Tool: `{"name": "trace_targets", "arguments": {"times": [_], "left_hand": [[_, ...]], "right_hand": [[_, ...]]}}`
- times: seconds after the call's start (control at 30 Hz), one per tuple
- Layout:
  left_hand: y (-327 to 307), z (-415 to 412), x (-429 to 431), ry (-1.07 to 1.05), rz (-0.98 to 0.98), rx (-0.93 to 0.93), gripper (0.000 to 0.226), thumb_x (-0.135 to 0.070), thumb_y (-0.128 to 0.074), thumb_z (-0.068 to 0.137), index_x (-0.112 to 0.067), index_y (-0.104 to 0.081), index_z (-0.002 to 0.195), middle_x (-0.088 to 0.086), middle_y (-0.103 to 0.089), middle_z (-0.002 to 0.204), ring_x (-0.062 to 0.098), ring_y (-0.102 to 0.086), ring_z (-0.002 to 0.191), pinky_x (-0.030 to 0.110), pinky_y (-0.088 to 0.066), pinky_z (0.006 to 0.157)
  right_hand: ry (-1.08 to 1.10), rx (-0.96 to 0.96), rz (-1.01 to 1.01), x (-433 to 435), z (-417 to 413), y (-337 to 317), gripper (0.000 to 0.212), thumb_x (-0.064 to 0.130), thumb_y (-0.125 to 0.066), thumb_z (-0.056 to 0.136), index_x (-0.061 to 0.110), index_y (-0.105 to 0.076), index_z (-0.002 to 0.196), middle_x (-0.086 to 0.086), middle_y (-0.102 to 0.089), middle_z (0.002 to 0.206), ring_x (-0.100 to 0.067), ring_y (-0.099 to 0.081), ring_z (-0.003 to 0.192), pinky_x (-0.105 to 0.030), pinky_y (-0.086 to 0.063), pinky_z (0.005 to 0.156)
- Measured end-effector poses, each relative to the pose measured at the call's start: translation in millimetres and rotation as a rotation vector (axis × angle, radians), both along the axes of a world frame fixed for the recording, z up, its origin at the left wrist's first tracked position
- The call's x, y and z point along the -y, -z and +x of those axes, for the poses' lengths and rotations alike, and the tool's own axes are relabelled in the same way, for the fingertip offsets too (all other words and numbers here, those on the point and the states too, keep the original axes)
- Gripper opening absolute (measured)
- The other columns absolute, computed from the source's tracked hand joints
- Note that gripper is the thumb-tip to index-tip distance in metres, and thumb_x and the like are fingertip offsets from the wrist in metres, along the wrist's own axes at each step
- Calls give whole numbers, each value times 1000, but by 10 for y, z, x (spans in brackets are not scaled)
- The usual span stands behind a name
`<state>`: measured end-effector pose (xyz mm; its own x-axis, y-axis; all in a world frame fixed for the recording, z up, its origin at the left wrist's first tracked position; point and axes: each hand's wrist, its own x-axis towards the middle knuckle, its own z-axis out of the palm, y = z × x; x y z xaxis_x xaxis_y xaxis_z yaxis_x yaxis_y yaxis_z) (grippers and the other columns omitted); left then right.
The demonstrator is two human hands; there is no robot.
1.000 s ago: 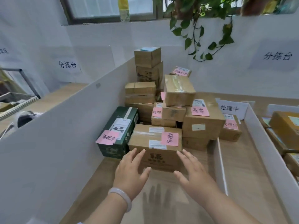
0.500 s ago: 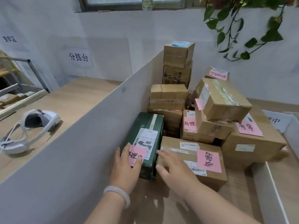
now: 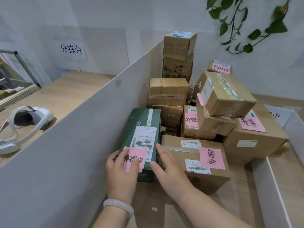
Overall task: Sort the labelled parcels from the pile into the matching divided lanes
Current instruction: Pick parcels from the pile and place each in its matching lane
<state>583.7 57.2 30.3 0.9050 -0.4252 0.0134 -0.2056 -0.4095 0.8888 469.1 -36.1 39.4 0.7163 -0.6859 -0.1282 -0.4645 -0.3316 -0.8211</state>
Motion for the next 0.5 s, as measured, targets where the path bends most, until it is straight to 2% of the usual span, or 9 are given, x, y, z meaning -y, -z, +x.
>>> {"name": "trace_targets", "arguments": {"times": [0.1, 0.17, 0.2, 0.3, 0.37, 0.43, 0.5], "left_hand": [[-110, -159, -121, -25, -61, 37, 44, -10, -69, 87, -16, -62, 130, -7, -37, 124, 0, -40, 109, 12, -30, 94], [-214, -254, -216, -20, -122, 67, 43, -7, -68, 88, -13, -62, 130, -6, -38, 123, -3, -40, 108, -1, -29, 88], [-275, -301, -263, -21, -152, 81, 42, -6, -67, 88, -12, -61, 130, -5, -38, 122, -2, -40, 107, -6, -29, 84], [-465, -456, -388, -10, -215, 105, 41, -6, -68, 88, -15, -62, 128, -3, -39, 120, 4, -44, 108, -9, -27, 81], [-608, -604, -458, 36, -255, 101, 41, -7, -68, 88, -24, -62, 124, -6, -40, 116, -4, -46, 101, -8, -29, 82], [-733, -793, -505, 103, -328, 70, 41, -4, -66, 88, -33, -60, 116, -10, -40, 111, -13, -48, 97, -2, -38, 83], [-840, -1034, -515, 167, -426, -25, 44, -1, -64, 89, -39, -62, 110, -9, -41, 113, -16, -54, 93, 6, -48, 79]], "right_hand": [[27, 118, 48, -147, -124, -95, 65, 35, -52, 98, 38, -18, 153, 28, -19, 152, 21, -9, 133, -14, -10, 113], [47, 192, 61, -247, -207, -177, 66, 31, -54, 98, 39, -18, 152, 30, -19, 149, 34, -6, 122, -12, -12, 112], [64, 232, 63, -294, -246, -217, 66, 29, -55, 98, 39, -19, 151, 30, -20, 150, 35, -7, 121, -14, -14, 114], [131, 335, 65, -429, -400, -383, 63, 22, -57, 96, 42, -27, 148, 28, -27, 149, 23, -18, 131, -16, -19, 115], [182, 392, 44, -503, -577, -495, 64, 18, -59, 94, 45, -31, 145, 31, -32, 146, 18, -23, 133, -22, -25, 117], [222, 431, 27, -576, -818, -588, 64, 17, -61, 92, 44, -35, 144, 30, -36, 145, 15, -28, 133, -27, -30, 116], [260, 462, 27, -649, -1099, -660, 64, 22, -62, 89, 45, -37, 144, 30, -39, 143, 11, -33, 133, -31, -37, 112]]}}
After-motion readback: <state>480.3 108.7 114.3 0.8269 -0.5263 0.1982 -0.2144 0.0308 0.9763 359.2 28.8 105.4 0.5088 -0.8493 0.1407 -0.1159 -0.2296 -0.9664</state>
